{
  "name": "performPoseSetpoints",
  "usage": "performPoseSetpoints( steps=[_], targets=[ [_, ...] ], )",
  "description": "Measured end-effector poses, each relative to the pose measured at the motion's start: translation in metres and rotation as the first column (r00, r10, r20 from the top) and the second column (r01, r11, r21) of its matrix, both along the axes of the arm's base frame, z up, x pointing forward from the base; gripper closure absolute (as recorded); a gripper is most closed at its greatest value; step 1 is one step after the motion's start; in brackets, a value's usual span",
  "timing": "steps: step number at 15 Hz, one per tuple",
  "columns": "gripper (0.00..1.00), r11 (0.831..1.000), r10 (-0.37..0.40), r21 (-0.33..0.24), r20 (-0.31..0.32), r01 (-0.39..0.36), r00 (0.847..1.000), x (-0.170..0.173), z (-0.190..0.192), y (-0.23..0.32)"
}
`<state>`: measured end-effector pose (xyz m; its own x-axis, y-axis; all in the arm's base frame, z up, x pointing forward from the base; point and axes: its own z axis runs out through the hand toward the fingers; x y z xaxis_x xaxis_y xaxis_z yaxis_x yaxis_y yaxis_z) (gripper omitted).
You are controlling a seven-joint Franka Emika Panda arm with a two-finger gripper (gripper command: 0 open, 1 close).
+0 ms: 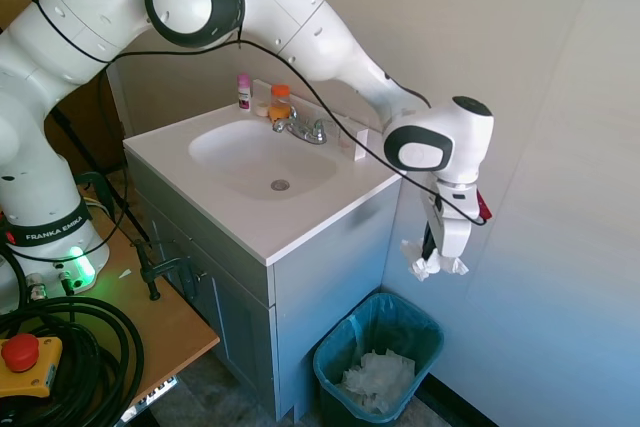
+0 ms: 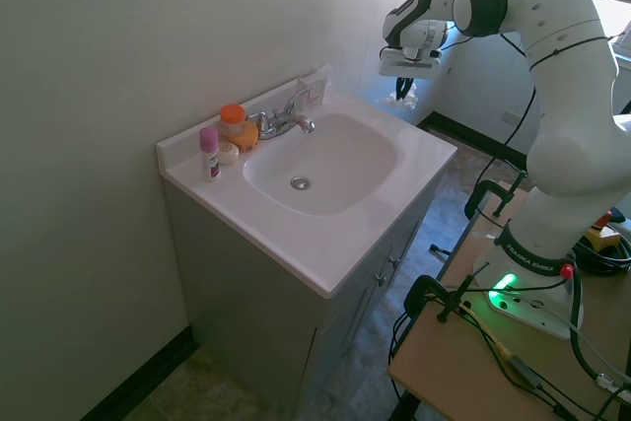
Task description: Throw the tissue in the trash bin
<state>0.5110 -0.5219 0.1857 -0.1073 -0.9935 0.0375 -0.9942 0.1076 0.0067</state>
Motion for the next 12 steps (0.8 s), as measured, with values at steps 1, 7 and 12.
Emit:
performPoseSetpoints(
  steps=[1,7,12],
  targets=[
    [0.00,1.000,-0.005,-0.004,0.003,0.005,1.000,0.000,-0.005,-0.010],
    [0.00,1.000,0.014,0.002,0.011,-0.014,1.000,0.009,-0.015,-0.012],
    [0.00,0.999,0.052,0.009,0.022,-0.052,0.998,0.028,-0.005,0.013]
  ],
)
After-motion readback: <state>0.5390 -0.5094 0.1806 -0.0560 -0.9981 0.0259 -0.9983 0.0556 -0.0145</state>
